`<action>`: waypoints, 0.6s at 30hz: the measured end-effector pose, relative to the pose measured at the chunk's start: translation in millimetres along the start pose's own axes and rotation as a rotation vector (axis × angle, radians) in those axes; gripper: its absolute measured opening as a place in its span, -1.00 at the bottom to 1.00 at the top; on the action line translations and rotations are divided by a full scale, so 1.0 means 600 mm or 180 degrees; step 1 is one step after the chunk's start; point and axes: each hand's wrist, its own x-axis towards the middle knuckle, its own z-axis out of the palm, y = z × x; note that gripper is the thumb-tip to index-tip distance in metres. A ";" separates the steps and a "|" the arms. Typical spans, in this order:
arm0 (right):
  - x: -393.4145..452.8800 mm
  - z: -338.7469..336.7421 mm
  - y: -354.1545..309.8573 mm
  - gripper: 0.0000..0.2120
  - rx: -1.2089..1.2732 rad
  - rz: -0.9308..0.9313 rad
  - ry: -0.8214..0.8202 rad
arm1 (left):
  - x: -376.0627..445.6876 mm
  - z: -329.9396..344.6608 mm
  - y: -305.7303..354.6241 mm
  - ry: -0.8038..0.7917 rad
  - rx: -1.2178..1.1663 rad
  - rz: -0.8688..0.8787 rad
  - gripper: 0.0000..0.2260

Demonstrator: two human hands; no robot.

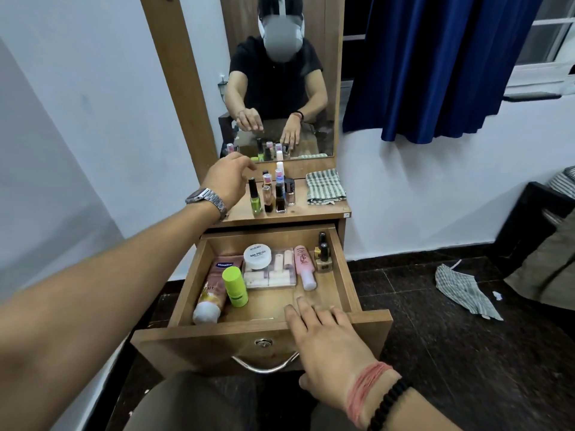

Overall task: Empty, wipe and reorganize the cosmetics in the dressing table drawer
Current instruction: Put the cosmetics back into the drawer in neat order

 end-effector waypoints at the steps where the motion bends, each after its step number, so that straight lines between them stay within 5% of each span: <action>1: 0.000 0.001 0.000 -0.13 -0.0008 -0.0007 0.0001 | 0.004 0.001 -0.005 -0.0169 0.0098 0.0053 -0.70; 6: 0.002 0.004 0.002 -0.11 0.0054 -0.0010 0.0038 | 0.012 0.015 -0.017 -0.0540 0.0319 0.0206 -0.69; 18: 0.000 -0.002 0.001 -0.11 0.0063 0.0042 -0.0015 | -0.018 -0.039 -0.004 -0.0289 0.0362 0.0483 -0.87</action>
